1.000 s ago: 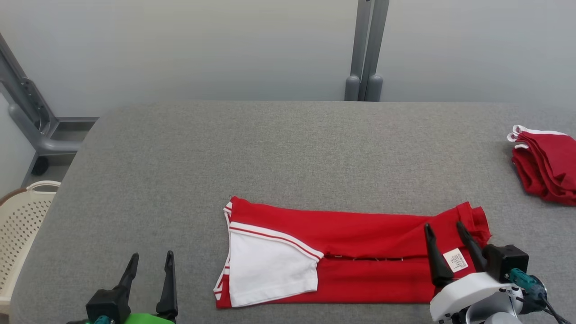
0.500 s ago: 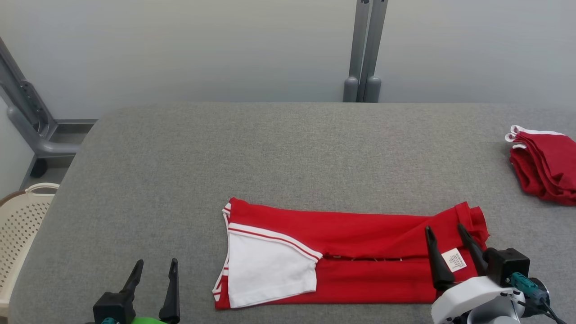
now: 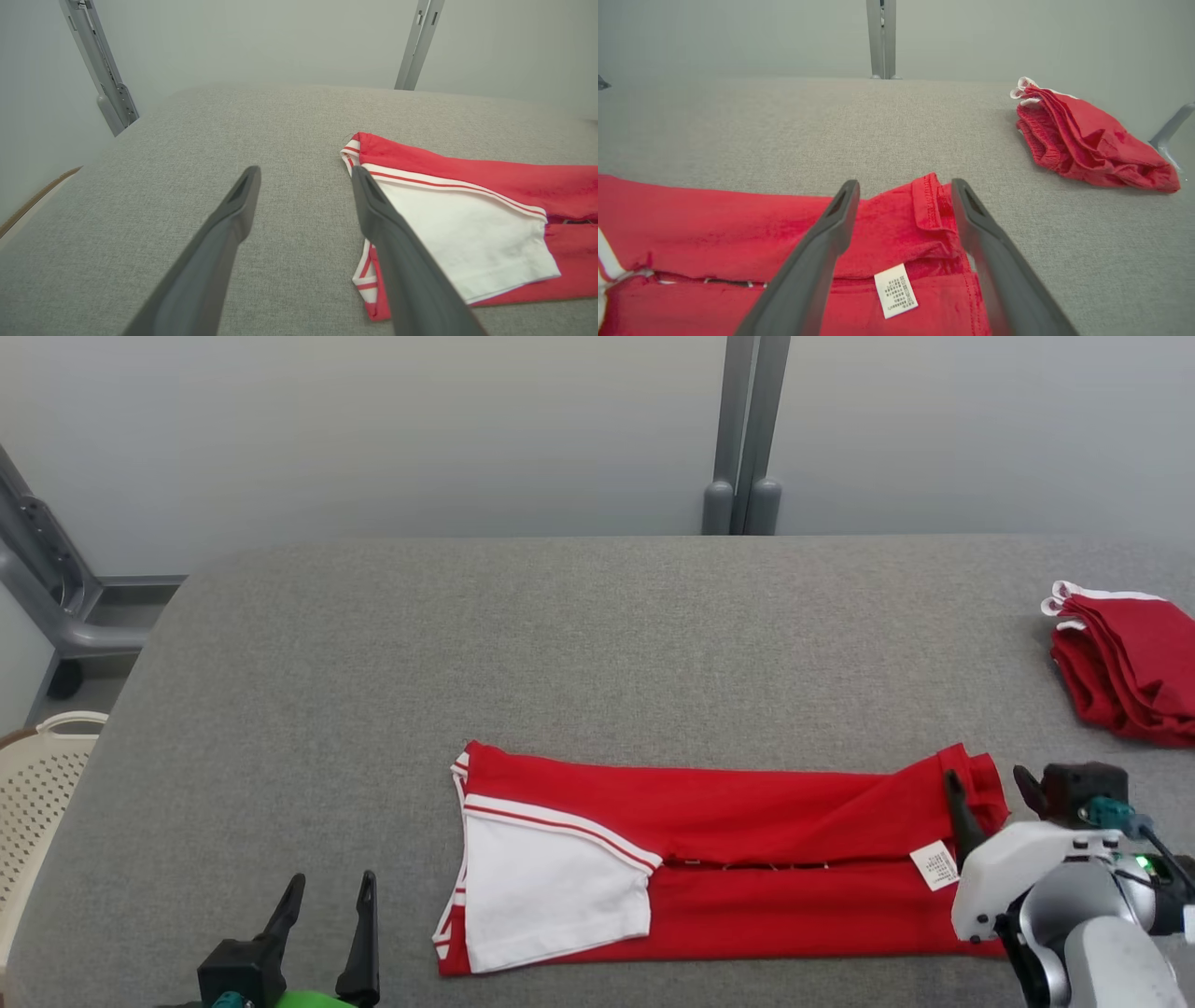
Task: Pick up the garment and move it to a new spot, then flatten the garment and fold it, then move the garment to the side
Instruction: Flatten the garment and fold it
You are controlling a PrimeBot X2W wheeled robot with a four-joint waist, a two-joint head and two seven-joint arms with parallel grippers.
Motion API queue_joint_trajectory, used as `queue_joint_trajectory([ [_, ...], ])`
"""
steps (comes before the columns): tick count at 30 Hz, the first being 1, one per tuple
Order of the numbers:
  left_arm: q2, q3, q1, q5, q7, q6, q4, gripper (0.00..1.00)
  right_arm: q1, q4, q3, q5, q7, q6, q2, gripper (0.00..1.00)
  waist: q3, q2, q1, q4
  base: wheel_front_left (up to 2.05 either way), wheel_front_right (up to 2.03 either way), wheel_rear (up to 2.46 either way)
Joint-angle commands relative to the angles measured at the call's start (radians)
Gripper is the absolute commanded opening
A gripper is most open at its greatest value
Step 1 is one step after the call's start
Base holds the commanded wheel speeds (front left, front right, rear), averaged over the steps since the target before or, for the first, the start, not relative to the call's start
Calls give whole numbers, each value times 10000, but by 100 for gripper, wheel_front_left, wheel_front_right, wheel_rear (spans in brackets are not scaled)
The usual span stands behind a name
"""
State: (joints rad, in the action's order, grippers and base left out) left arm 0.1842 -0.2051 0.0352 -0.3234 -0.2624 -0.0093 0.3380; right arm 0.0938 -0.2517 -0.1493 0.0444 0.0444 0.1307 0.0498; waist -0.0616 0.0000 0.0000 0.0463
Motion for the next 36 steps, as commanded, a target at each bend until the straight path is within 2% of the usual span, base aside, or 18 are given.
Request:
queue_joint_trajectory([
  [1,-4,-14,-193,-78,-37,-41,9,100,286,32,-167,-442,885,-2,22,100,109,0,0,-60,0,0,0],
  [2,-17,-23,-209,-78,-37,-38,-6,100,453,36,-327,-614,1415,-4,30,100,160,0,0,-74,0,0,0],
  [3,-66,-69,-250,-111,-37,-79,-1,100,695,-68,-489,-1081,2415,-2,19,100,269,0,0,-86,0,0,0],
  [4,-76,-86,-290,-117,-37,-91,14,100,824,-132,-524,-1207,2793,-2,14,100,327,0,0,-83,0,0,0],
  [9,-113,-149,-472,-126,-37,-182,105,100,1304,-444,-687,-1638,3420,-2,30,100,621,0,0,-60,0,0,0],
  [18,-207,-154,-969,-81,-38,-339,236,100,2123,-1749,-1102,-1835,3238,-2,22,100,1277,0,0,41,0,0,0],
  [23,-277,-158,-1138,-35,-38,-442,342,100,2446,-2545,-1751,-2029,2855,-4,28,100,1469,0,0,94,0,0,0],
  [29,-327,-148,-1207,-42,-38,-530,452,100,2493,-3173,-2511,-1889,2607,-2,25,100,1583,0,0,140,0,0,0],
  [36,-329,-87,-1330,-35,-38,-600,538,100,2753,-4157,-2722,-1390,2447,-2,13,100,1746,0,0,128,0,0,0],
])
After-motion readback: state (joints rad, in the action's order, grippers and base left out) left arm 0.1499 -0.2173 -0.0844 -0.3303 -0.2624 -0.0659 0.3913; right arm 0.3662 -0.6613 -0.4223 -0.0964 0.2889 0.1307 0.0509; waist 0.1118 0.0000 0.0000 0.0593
